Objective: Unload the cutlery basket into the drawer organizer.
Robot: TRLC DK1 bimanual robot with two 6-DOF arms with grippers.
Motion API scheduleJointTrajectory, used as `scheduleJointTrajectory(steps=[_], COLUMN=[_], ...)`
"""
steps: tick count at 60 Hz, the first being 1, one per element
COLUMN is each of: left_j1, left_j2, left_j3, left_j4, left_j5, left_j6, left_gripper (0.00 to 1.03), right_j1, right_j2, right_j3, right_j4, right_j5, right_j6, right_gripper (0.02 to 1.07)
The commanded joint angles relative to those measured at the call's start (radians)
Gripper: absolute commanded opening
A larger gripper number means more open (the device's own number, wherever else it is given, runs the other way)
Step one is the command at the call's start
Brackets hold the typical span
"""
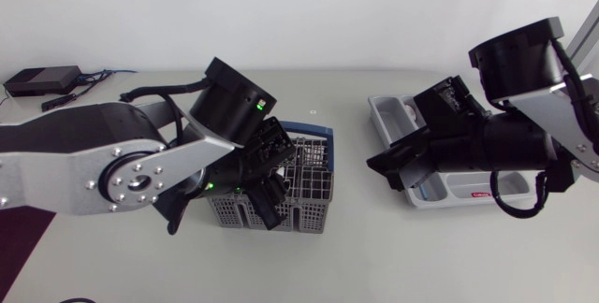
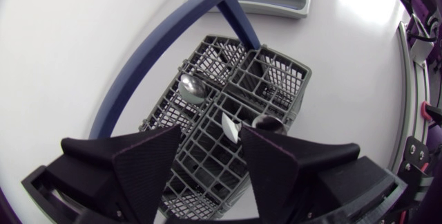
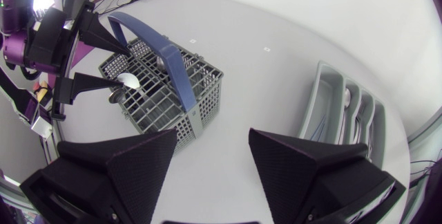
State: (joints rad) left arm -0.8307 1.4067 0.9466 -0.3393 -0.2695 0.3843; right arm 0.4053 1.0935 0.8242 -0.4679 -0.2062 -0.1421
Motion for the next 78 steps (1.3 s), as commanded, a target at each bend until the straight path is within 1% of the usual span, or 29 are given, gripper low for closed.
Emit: scheduleJointTrajectory(steps=[1,12,17,25,27,38,43,46,61,70,78], left_j1=[-0.018,-0.042,-0.042,-0.042,-0.042,-0.048,-0.061,-0.067,-0.119,-0.140,-0.148], left_j2=[0.029,0.058,0.069,0.083,0.084,0.089,0.075,0.061,-0.003,-0.043,-0.091], left_j3=[0.040,0.041,0.044,0.047,0.047,0.052,0.047,0.044,0.034,0.027,0.024], left_j4=[0.011,0.034,0.034,0.031,0.031,0.023,0.022,0.020,0.005,0.002,-0.010], left_j5=[-0.023,-0.069,-0.073,-0.076,-0.076,-0.085,-0.111,-0.114,-0.192,-0.214,-0.215], left_j6=[-0.027,-0.036,-0.038,-0.042,-0.042,-0.048,-0.050,-0.048,-0.033,-0.016,-0.009], left_gripper=[0.51,0.28,0.23,0.23,0.19,0.15,0.13,0.13,0.13,0.13,0.13], right_j1=[-0.005,-0.014,-0.020,-0.026,-0.026,-0.026,-0.026,-0.026,-0.025,-0.020,-0.013], right_j2=[-0.011,-0.015,-0.024,-0.034,-0.035,-0.044,-0.047,-0.052,-0.061,-0.067,-0.072], right_j3=[-0.031,-0.037,-0.042,-0.050,-0.053,-0.057,-0.057,-0.057,-0.056,-0.053,-0.056], right_j4=[0.005,0.008,0.006,0.005,0.006,0.005,0.000,-0.002,-0.011,-0.012,-0.011], right_j5=[-0.004,-0.009,-0.010,-0.012,-0.012,-0.021,-0.021,-0.021,-0.025,-0.027,-0.027], right_j6=[-0.016,-0.021,-0.027,-0.030,-0.030,-0.030,-0.031,-0.031,-0.031,-0.031,-0.036], right_gripper=[0.78,0.78,0.78,0.78,0.78,0.78,0.78,0.78,0.78,0.78,0.78])
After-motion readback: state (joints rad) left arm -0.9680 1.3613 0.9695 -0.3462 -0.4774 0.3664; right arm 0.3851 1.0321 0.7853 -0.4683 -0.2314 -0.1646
